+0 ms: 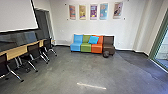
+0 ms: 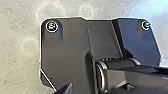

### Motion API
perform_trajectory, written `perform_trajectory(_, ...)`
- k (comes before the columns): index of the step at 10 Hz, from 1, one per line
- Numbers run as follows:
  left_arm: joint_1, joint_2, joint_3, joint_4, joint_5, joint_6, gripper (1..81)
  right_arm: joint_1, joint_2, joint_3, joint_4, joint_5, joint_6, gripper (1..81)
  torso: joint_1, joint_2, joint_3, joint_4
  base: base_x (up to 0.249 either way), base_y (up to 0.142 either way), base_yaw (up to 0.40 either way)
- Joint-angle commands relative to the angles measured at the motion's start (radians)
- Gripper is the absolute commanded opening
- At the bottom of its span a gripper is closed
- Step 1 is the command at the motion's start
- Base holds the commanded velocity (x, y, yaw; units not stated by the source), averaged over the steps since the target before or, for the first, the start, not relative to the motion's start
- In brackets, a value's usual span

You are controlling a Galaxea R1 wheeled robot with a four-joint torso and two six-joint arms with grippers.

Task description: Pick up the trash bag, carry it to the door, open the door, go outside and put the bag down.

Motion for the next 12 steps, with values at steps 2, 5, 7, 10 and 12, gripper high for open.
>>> perform_trajectory(2, -0.045, 0.006, -0.001, -0.008, 0.052, 0.0, 81.1, 0.035, 0.013, 0.008, -0.001, -0.052, -0.005, 81.1, 0.0, 0.0, 0.0, 0.0, 0.138, -0.087, 0.0)
perform_trajectory(5, -0.045, 0.008, -0.001, -0.008, 0.051, 0.0, 81.1, 0.037, 0.011, 0.005, -0.001, -0.052, -0.003, 81.1, 0.0, 0.0, 0.0, 0.0, 0.142, -0.09, 0.0)
perform_trajectory(7, -0.045, 0.006, -0.001, -0.009, 0.051, 0.0, 81.1, 0.038, 0.013, 0.007, -0.001, -0.052, -0.005, 81.1, 0.0, 0.0, 0.0, 0.0, 0.142, -0.09, 0.0)
perform_trajectory(10, -0.044, 0.006, -0.001, -0.012, 0.052, 0.0, 81.1, 0.037, 0.011, 0.005, -0.001, -0.052, -0.005, 81.1, 0.0, 0.0, 0.0, 0.0, 0.142, -0.049, 0.0)
perform_trajectory(12, -0.044, 0.006, -0.001, -0.012, 0.052, 0.0, 81.1, 0.04, 0.011, 0.005, -0.001, -0.052, -0.005, 81.1, 0.0, 0.0, 0.0, 0.0, 0.142, 0.0, 0.0)
